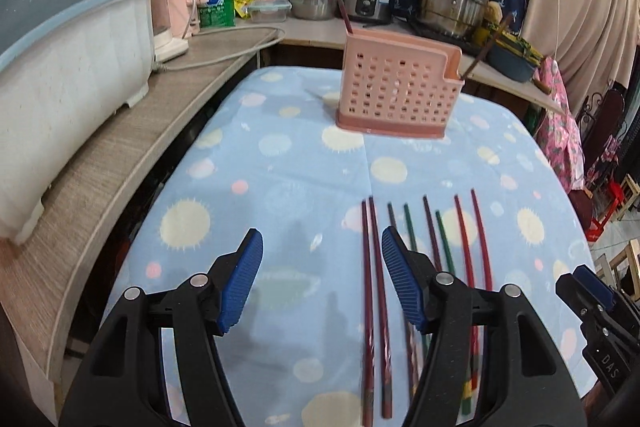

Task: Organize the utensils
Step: 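Move both open grippers back down to the chopstick row, then grasp a dark red chopstick with the left gripper while the right grasps a red one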

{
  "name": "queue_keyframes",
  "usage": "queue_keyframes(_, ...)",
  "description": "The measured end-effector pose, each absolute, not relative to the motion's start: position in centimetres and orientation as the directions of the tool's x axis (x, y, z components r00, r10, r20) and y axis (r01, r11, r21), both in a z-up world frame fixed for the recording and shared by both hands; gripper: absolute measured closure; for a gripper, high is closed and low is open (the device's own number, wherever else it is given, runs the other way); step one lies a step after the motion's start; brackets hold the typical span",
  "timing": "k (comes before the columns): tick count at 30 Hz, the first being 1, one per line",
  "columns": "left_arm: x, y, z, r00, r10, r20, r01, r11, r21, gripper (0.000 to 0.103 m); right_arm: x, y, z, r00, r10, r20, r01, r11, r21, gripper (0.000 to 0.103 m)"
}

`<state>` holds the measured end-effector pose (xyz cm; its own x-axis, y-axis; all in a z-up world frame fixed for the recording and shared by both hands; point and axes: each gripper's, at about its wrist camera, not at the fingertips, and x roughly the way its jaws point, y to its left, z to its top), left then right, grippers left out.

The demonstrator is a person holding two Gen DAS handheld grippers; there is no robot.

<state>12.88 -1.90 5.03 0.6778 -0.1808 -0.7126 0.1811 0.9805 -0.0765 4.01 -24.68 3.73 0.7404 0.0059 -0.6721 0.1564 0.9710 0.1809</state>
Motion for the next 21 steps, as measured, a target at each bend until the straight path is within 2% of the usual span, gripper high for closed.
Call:
queue_keyframes(10, 10.2, -1.2, 1.1, 0.618, -0.17, -0.768, 0.179, 0.981, -0.072, 0.044, 2.3, -23.4, 0.0, 0.679, -0.002, -0.735, 0.154, 0.978, 0.139, 0.062)
queue_keyframes(13, 9.5, -1.1, 0.2, 0.609, -0.163, -0.776, 0.182, 0.981, -0.063, 0.04, 2.1, -23.3, -0.9, 0.664, -0.006, -0.748, 0.158, 0.979, 0.132, 0.062)
queue_keyframes(21, 7.9, -1.0, -1.5, 0.579, -0.17, -0.797, 0.205, 0.977, -0.059, 0.038, 1.8, -22.9, -2.5, 0.644, 0.0, -0.765, 0.16, 0.978, 0.135, 0.062)
